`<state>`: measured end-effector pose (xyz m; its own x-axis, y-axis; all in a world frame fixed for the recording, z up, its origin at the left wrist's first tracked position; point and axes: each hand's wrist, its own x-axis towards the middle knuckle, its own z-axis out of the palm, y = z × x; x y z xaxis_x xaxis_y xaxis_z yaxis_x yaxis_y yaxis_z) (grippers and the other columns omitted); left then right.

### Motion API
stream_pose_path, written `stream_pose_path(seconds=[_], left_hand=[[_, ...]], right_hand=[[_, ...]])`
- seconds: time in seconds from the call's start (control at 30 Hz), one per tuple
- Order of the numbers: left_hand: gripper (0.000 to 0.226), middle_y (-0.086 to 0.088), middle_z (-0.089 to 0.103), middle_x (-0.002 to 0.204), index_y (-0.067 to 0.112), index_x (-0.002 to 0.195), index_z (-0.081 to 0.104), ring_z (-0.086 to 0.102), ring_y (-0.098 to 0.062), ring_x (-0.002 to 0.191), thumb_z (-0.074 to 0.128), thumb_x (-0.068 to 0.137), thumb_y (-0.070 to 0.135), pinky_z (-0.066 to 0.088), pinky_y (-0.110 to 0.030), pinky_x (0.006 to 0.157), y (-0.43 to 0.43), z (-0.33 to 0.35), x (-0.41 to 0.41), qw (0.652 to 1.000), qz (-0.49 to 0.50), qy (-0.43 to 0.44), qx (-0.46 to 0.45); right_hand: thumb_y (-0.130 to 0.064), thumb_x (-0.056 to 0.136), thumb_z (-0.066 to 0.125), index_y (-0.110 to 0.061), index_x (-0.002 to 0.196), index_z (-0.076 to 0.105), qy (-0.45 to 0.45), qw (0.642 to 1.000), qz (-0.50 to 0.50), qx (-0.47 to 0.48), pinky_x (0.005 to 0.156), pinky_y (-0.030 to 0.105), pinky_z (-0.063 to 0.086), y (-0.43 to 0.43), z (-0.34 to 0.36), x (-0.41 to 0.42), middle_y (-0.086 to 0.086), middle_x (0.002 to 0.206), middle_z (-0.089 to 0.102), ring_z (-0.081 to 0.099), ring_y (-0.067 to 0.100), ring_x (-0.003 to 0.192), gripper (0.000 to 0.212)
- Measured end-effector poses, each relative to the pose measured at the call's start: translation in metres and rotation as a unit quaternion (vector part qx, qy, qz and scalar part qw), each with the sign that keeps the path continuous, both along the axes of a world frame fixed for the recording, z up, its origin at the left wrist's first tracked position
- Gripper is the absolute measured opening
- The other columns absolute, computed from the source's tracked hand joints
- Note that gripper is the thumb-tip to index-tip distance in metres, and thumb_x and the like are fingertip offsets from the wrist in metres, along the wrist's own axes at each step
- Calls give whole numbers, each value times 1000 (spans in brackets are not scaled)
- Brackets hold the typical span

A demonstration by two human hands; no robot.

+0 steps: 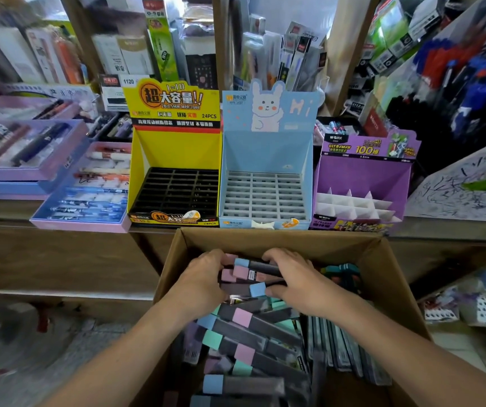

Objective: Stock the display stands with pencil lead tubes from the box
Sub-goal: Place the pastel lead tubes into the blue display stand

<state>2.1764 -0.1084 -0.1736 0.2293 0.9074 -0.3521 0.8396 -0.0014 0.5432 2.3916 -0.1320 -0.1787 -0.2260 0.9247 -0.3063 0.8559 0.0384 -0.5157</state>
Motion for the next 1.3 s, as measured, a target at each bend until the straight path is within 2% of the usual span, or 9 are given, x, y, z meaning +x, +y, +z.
stream_pose_path(seconds=[0.1,0.2,0.43,0.53,0.63,0.73,0.97,1.17,1.3], left_hand=[[61,8,53,125,30,130,54,56,-14,112,80,79,9,51,-28,95,0,-1,1,1000,2,4,3],[53,10,51,120,32,122,60,56,-12,105,82,78,12,51,-26,94,1,-1,1,1000,-9,-2,12],[41,10,48,114,42,96,57,58,-9,96,86,72,26,54,-28,92,0,-1,1,1000,2,-8,14],[43,12,48,112,47,90,53,58,-12,103,87,69,31,54,-33,97,0,0,1,1000,-1,-21,19],[43,12,46,107,41,93,51,52,-15,107,86,70,32,51,-33,95,0,-2,1,999,-7,-10,36],[41,11,48,104,31,92,52,51,-15,103,86,71,29,49,-29,85,0,-6,1,999,-10,4,49],[41,8,56,102,33,92,47,54,-13,98,83,75,25,50,-27,81,-3,-3,3,998,-29,3,56],[55,8,65,112,34,127,54,61,-13,106,79,80,21,56,-28,91,-4,3,4,999,-34,-9,1],[37,8,68,109,28,117,63,64,-11,102,76,83,19,58,-30,91,-5,7,5,999,-46,4,2]], right_hand=[[-29,93,73,-19,147,44,25,1000,6,0,114,40,37,2,-1,-5,-4,133,44,38,17,133,62],[-32,91,76,-17,140,53,29,999,18,5,110,40,39,6,-1,-8,-3,122,44,41,18,127,56],[-31,80,87,-28,125,53,54,998,4,-18,103,41,48,8,0,-12,-8,126,55,53,16,119,56],[-35,80,86,-28,132,51,44,999,10,-29,106,42,46,10,2,-15,-6,133,52,49,17,125,64],[-39,80,85,-24,136,52,34,999,21,-34,108,42,43,13,0,-17,-6,129,48,45,18,125,66],[-36,81,85,-31,120,54,53,998,20,-35,103,38,45,14,-2,-17,-12,117,45,45,14,118,50],[-41,83,80,-42,113,48,46,999,5,-23,102,46,44,7,-7,-14,-12,123,46,40,20,118,44],[-41,91,74,-23,130,53,41,997,65,-17,102,33,43,9,-3,-13,-9,122,46,44,11,119,48],[-42,95,68,-30,117,50,33,996,80,-10,93,39,50,7,-3,-12,-10,116,54,54,11,106,32]])
